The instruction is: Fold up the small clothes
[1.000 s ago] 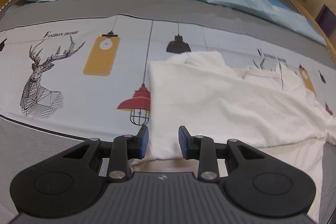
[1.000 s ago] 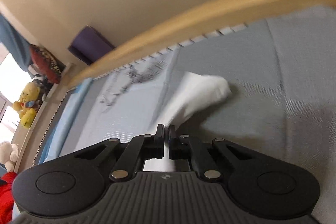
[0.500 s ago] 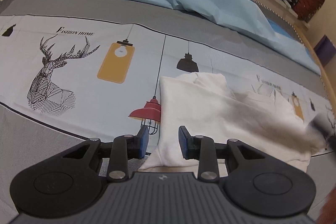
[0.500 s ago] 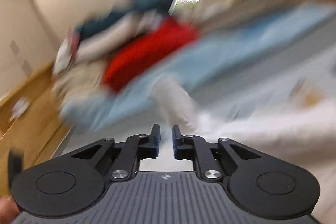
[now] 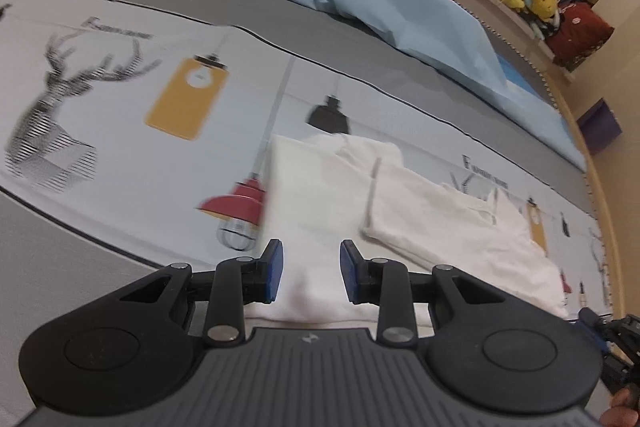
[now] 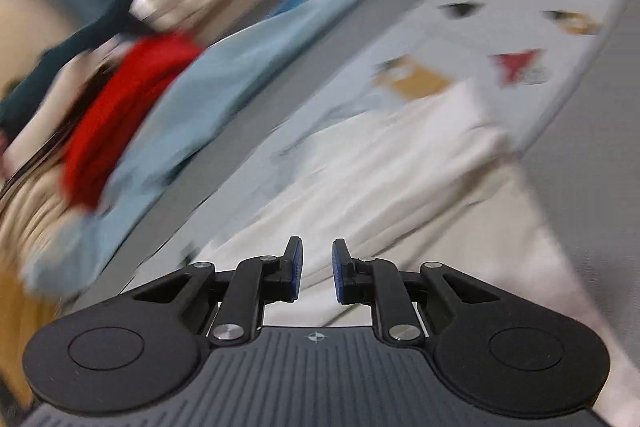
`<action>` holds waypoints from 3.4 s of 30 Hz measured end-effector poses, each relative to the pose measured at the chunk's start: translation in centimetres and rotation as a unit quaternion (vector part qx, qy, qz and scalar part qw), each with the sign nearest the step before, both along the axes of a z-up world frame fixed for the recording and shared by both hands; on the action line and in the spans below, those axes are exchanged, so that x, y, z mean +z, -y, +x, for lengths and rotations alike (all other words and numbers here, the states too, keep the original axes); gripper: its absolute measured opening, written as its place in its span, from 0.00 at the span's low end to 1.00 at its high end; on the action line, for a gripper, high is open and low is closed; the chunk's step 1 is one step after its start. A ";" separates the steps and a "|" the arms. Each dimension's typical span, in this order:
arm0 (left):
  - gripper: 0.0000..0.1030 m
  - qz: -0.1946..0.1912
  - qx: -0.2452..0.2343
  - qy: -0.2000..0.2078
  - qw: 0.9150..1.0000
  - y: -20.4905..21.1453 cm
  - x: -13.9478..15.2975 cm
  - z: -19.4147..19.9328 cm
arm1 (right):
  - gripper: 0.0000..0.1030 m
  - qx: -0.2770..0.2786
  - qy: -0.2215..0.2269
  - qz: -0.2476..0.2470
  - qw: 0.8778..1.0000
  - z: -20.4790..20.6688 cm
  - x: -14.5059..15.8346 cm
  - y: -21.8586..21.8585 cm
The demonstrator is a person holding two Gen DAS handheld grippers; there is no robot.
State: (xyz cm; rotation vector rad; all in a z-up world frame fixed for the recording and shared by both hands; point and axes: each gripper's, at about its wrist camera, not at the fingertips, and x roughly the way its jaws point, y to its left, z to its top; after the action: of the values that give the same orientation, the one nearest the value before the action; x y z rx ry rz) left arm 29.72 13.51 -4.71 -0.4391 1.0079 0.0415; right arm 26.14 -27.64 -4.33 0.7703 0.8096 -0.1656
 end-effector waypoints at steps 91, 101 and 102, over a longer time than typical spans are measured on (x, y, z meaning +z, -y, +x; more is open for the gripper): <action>0.07 0.027 0.015 -0.067 0.997 -0.6 -3.5 1.8 | 0.07 -0.002 -0.011 -0.154 0.988 11.6 -6.8 8.1; 0.07 0.020 -0.011 -0.088 0.996 0.5 -5.9 3.1 | 0.07 0.184 -0.069 -0.150 0.969 11.2 -8.5 4.6; 0.07 0.031 -0.012 -0.102 0.994 0.6 -6.5 3.2 | 0.03 0.176 -0.068 -0.151 0.970 10.8 -9.2 5.1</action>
State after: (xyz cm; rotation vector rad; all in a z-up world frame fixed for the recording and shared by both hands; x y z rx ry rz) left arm 32.91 12.93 -11.24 -0.3715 1.2092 0.0978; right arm 36.98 -32.73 -13.48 0.3232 1.0107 -0.0207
